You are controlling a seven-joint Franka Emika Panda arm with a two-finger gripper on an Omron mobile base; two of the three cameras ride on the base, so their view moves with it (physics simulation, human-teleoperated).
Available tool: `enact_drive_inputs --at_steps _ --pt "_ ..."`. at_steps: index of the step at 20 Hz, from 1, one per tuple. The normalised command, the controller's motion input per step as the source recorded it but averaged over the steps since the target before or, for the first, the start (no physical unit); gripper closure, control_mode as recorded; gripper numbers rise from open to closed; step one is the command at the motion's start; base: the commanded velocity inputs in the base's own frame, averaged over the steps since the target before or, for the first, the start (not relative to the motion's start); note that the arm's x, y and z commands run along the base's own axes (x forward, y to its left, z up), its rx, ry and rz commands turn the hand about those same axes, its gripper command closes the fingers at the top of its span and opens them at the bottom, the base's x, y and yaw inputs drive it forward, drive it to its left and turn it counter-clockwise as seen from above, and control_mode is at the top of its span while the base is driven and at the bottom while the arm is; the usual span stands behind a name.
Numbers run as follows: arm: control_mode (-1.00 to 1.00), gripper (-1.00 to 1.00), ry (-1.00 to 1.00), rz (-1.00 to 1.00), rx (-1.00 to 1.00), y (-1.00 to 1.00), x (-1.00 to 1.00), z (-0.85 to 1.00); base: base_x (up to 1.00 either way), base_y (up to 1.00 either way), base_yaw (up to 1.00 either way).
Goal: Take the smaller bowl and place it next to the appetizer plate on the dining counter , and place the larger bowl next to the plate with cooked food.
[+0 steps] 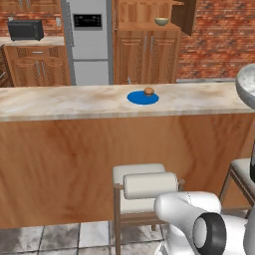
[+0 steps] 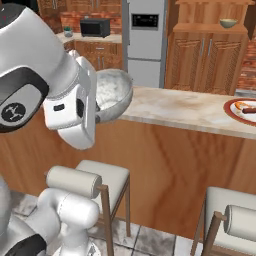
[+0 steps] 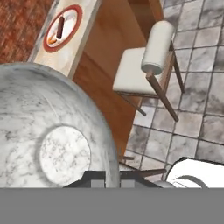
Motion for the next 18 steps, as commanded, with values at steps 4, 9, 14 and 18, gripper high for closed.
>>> enact_drive_inputs --at_steps 4,9,14,18 --pt "-1.00 1.00 -0.08 0.00 0.26 0.04 0.46 0.00 0.00 0.00 0.00" --pt "-1.00 1.00 0.12 0.00 0.08 0.20 0.83 -0.08 0.00 0.00 0.00" --pt "-1.00 1.00 0.37 0.00 0.00 0.26 0.98 -0.41 0.00 0.00 0.00" --pt "-1.00 1.00 0.35 0.02 0.00 0.26 0.77 -0.52 0.00 0.00 0.00"
